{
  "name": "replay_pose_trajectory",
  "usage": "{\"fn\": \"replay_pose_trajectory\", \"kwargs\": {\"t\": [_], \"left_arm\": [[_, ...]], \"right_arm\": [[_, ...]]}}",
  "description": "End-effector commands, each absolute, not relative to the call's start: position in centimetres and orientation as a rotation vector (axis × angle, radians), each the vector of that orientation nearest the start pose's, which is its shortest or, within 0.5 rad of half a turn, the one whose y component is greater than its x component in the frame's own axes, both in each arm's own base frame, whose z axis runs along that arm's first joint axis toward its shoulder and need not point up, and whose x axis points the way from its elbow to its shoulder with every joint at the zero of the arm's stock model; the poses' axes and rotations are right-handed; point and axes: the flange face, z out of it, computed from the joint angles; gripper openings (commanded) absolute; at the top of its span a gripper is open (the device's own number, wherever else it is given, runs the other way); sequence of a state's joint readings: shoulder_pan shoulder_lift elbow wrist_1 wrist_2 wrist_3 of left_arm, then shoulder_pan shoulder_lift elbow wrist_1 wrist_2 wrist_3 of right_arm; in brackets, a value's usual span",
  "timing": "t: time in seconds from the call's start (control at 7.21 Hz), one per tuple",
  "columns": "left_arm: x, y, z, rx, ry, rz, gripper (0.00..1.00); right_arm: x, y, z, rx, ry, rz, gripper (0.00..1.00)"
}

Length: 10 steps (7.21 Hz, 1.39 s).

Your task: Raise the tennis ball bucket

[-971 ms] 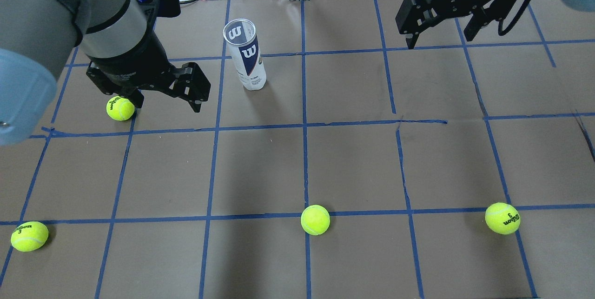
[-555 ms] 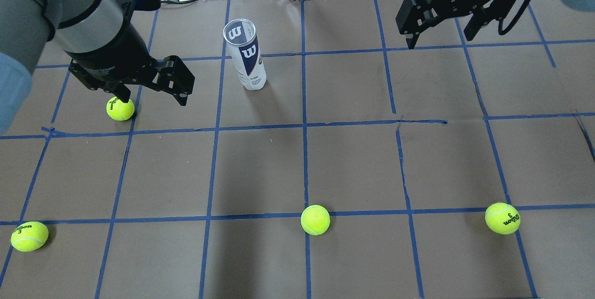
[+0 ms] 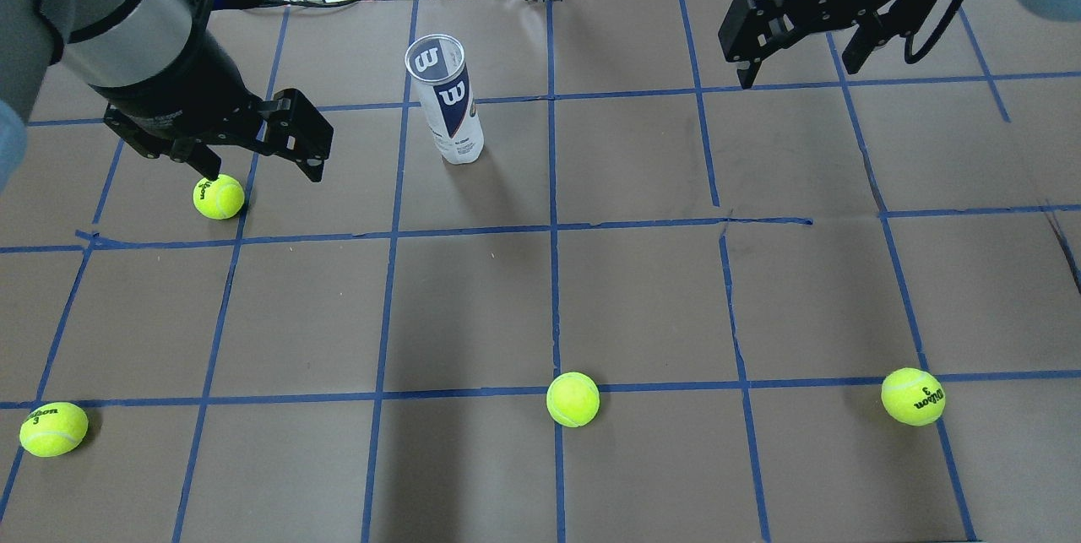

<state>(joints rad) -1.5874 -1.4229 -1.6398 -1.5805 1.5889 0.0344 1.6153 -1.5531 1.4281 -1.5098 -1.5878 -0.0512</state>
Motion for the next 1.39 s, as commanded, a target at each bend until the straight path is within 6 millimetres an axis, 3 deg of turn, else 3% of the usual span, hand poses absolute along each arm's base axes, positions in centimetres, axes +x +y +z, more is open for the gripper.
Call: {"fn": "replay_pose_trajectory", "kwargs": {"t": [0.0, 0.14, 0.42, 0.55, 0.97, 1.25], "left_arm": [[-13.7, -43.3, 52.6, 0.071, 3.121, -0.122, 1.0], [-13.1, -44.8, 52.6, 0.04, 3.121, -0.117, 1.0], [-13.3, -49.2, 55.2, 0.018, 3.119, -0.165, 1.0], [-13.7, -50.4, 55.1, 0.023, 3.125, -0.142, 1.0], [-14.2, -48.6, 53.7, 0.067, 3.133, -0.084, 1.0], [-14.3, -48.2, 53.9, 0.07, 3.138, -0.089, 1.0]], "right_arm": [[15.4, -49.6, 54.3, -0.149, 3.154, -0.099, 1.0], [15.4, -49.7, 54.3, -0.149, 3.152, -0.102, 1.0], [15.4, -49.6, 54.4, -0.149, 3.153, -0.102, 1.0], [15.3, -49.6, 54.3, -0.149, 3.157, -0.097, 1.0], [15.3, -49.7, 54.2, -0.149, 3.155, -0.097, 1.0], [15.3, -49.7, 54.3, -0.147, 3.155, -0.102, 1.0]]}}
